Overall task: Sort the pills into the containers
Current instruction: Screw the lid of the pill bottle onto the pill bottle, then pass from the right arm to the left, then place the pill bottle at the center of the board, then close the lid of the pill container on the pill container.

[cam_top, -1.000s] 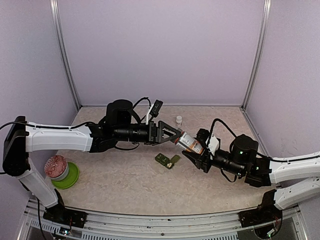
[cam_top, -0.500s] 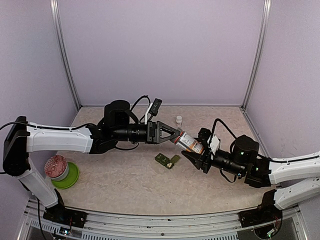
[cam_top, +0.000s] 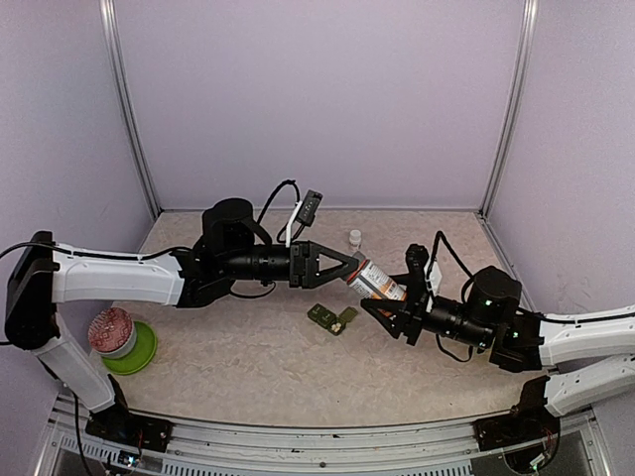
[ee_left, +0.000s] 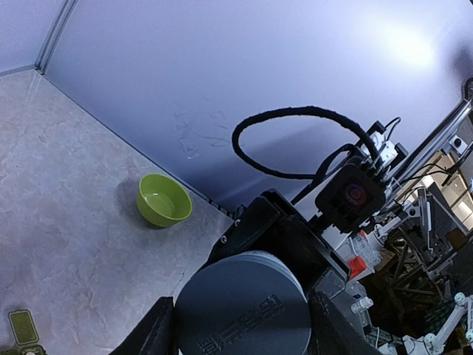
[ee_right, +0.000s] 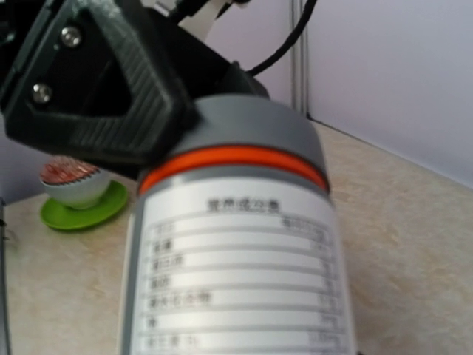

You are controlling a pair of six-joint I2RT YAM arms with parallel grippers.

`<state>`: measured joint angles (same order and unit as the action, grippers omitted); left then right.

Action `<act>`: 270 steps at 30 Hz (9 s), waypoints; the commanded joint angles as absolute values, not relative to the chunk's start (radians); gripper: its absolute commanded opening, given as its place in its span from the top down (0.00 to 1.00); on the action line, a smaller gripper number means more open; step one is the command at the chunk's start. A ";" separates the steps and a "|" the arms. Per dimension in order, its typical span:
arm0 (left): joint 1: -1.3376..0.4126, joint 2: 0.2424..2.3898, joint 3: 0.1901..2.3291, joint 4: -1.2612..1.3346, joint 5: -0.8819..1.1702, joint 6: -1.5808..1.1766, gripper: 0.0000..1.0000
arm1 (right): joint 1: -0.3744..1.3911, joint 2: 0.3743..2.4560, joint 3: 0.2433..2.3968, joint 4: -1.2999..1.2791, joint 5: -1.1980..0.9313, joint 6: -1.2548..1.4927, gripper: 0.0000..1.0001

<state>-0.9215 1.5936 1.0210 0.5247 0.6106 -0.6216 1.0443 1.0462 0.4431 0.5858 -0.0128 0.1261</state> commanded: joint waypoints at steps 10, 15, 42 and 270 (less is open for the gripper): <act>-1.003 1.528 0.983 0.647 0.835 -0.438 0.64 | 1.049 1.013 0.455 0.657 -0.162 0.452 0.75; -1.015 1.512 0.977 0.661 0.864 -0.411 0.65 | 1.043 1.009 0.439 0.694 -0.195 0.537 0.75; -1.040 1.455 0.935 0.643 0.898 -0.280 0.66 | 0.916 1.090 0.394 0.936 -0.447 0.984 0.75; -0.732 2.053 1.145 0.049 0.386 -0.203 0.17 | 0.696 1.815 0.713 0.563 -0.411 0.848 0.00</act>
<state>-0.7208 2.0254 1.1755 0.0311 0.3527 -0.1928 0.7109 1.7828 0.6876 0.5285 -0.3901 0.8261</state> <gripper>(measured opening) 0.828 0.998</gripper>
